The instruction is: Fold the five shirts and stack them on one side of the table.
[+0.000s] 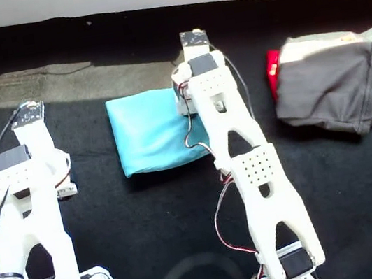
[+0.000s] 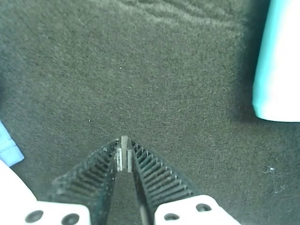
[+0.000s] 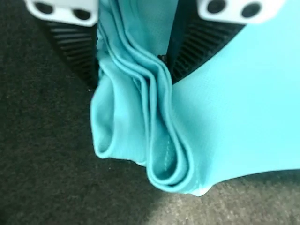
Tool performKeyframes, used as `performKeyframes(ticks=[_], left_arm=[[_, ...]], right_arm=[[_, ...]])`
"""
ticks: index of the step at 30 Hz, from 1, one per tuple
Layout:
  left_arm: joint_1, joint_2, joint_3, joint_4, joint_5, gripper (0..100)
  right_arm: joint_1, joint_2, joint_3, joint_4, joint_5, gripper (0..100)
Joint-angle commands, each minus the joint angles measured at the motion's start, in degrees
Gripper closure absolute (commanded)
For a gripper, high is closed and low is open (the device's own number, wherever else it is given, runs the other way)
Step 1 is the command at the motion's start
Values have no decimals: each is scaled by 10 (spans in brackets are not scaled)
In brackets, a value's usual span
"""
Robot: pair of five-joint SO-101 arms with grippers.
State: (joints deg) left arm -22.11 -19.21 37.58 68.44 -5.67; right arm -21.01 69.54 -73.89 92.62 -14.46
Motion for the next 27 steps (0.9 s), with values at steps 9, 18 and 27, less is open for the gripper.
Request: performKeyframes(ticks=[9, 18, 27], left_arm=[[-6, -20, -3, -7, -4, 987], [-6, -20, -2, -22, -4, 987], [-6, -20, -2, -35, -4, 987]], right_arm=[[44, -61, -93, 87, 76, 992], [114, -208, -92, 86, 156, 992], [178, -442, 134, 84, 272, 992]])
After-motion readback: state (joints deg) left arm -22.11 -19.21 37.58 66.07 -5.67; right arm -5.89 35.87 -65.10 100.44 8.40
